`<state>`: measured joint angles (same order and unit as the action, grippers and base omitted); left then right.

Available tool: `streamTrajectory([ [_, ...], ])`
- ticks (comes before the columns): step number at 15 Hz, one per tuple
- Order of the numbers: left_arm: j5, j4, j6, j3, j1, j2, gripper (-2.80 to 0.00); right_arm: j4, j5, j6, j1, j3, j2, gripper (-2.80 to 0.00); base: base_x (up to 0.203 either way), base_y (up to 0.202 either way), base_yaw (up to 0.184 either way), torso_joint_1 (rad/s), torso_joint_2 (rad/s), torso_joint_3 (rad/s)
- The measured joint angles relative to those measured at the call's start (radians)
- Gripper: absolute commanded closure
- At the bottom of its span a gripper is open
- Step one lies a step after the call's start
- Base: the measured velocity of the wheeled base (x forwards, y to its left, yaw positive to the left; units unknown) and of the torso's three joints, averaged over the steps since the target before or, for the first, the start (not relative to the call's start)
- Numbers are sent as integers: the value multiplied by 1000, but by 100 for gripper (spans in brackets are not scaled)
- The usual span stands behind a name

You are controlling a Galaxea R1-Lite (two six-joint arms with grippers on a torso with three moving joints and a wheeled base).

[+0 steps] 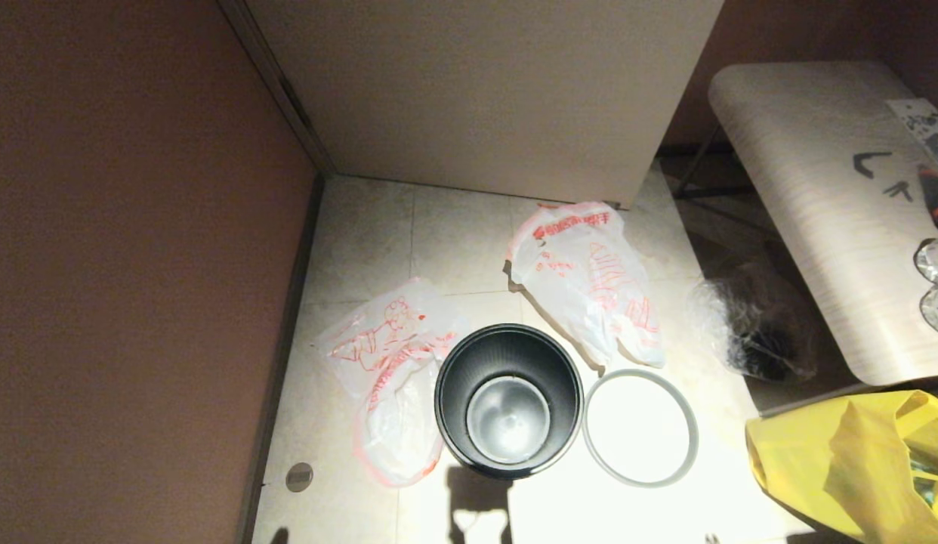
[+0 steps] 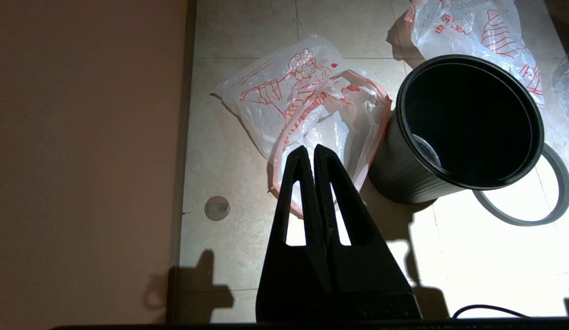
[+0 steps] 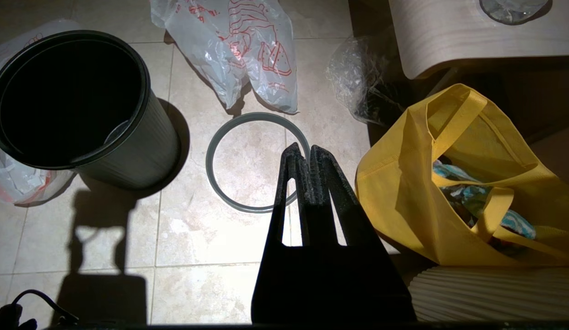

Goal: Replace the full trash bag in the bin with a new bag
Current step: Pick up a new trash bag

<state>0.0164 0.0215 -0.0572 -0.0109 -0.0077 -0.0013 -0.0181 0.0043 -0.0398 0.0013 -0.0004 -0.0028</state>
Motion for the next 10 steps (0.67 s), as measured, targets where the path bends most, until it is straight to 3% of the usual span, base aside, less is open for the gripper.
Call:
streamTrajectory([
  [10, 0, 0, -2, 0, 0, 0, 0, 0, 0, 0, 0, 0, 0, 0, 0, 0, 0, 0, 0, 0],
])
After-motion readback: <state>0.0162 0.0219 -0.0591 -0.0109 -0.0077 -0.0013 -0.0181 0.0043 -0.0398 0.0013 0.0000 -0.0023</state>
